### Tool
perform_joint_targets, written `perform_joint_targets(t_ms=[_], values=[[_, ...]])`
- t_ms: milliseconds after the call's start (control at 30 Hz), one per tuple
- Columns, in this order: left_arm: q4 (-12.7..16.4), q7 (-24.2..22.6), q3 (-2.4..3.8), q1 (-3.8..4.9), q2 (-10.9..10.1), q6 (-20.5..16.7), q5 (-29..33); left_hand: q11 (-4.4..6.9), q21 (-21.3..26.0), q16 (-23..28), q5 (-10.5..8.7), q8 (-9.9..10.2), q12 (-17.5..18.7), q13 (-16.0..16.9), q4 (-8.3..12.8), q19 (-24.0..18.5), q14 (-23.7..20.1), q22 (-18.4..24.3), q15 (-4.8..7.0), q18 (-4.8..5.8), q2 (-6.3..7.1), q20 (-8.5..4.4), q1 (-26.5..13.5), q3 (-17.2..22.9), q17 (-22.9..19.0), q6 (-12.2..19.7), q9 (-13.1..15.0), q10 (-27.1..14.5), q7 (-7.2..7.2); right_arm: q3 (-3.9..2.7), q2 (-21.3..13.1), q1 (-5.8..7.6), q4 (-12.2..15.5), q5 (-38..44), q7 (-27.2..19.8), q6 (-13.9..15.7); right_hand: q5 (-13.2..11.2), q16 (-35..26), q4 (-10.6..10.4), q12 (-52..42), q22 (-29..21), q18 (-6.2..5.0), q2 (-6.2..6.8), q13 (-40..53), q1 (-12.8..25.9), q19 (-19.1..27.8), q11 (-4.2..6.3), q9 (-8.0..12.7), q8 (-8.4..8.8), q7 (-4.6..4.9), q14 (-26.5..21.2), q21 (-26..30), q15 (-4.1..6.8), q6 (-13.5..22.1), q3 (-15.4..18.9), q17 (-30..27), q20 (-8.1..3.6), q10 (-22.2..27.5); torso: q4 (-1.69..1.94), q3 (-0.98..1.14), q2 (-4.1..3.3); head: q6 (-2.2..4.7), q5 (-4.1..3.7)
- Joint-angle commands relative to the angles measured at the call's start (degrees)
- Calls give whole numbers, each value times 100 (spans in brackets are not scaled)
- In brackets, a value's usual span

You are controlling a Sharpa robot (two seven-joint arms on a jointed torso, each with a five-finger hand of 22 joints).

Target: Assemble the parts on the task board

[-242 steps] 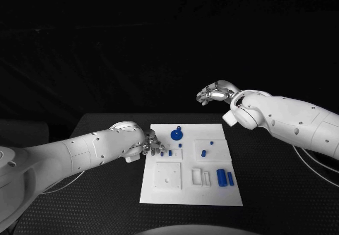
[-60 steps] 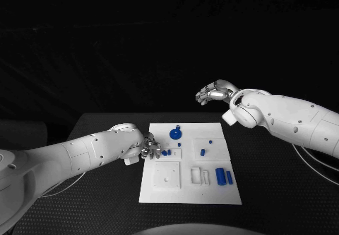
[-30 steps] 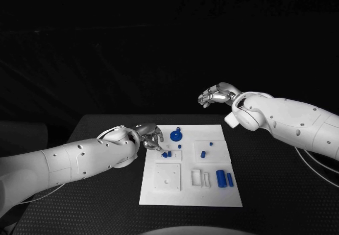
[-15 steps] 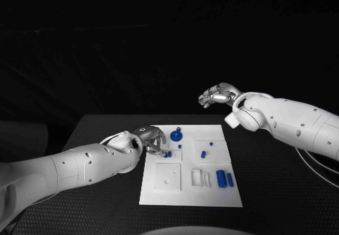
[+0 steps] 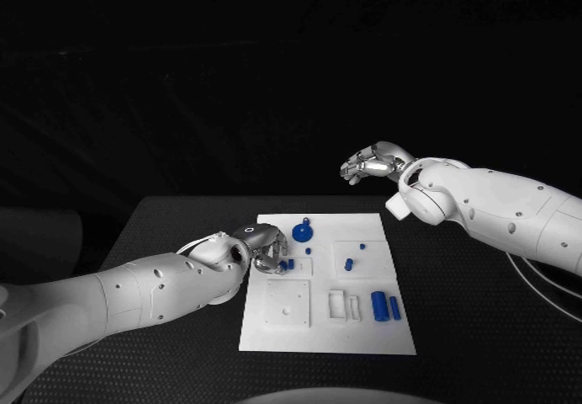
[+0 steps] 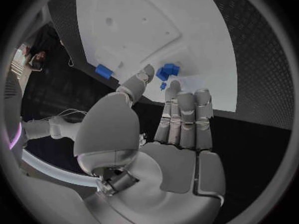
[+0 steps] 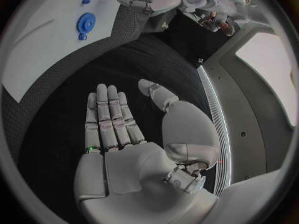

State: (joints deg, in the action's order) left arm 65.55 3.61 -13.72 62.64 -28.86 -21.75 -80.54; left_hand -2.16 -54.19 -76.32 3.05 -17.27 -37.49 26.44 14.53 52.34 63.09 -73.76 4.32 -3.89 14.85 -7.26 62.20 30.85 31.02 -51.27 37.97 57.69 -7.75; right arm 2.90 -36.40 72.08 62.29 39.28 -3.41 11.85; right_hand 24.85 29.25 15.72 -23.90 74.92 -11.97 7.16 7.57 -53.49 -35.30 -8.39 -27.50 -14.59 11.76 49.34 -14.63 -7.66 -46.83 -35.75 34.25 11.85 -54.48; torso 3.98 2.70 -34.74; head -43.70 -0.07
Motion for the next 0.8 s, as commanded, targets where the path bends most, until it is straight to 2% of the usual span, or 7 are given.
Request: perform_joint_targets(t_ms=[33,567,800], values=[[-44,-83,4,-19,33,-9,-59,17,11,-18,-11,-31,-35,-10,-24,33,21,-10,2,-84,0,-249,58,10,6,-35,10,8,-1,-3,6,-3,3,1,-63,-22,15,4,21,15,47,59,-5,-7,-72,-48,-12,8,-23,3,-4,35,-19,48,9,-7,7,-47,4,2,0,-5,-6],[-263,-90,5,-98,172,34,-55,50,1,-49,-7,-149,-114,-54,-50,63,44,-34,34,-74,-177,-269,186,-8,32,-102,52,72,38,-3,1,-6,31,1,-63,-27,17,5,17,14,53,59,-7,-15,-69,-52,-12,11,-26,2,-4,42,-20,48,11,-9,8,-49,1,1,-4,-3,-26],[-367,-18,6,-100,229,167,-37,4,21,-35,-6,-98,-23,-170,-140,53,29,-45,-8,-65,-240,-259,138,-39,33,49,-7,-37,-14,-3,4,-6,33,1,-63,-26,18,6,14,14,56,59,-9,-19,-68,-53,-11,12,-27,2,-4,45,-20,47,12,-10,8,-50,0,0,-1,-10,-36]])
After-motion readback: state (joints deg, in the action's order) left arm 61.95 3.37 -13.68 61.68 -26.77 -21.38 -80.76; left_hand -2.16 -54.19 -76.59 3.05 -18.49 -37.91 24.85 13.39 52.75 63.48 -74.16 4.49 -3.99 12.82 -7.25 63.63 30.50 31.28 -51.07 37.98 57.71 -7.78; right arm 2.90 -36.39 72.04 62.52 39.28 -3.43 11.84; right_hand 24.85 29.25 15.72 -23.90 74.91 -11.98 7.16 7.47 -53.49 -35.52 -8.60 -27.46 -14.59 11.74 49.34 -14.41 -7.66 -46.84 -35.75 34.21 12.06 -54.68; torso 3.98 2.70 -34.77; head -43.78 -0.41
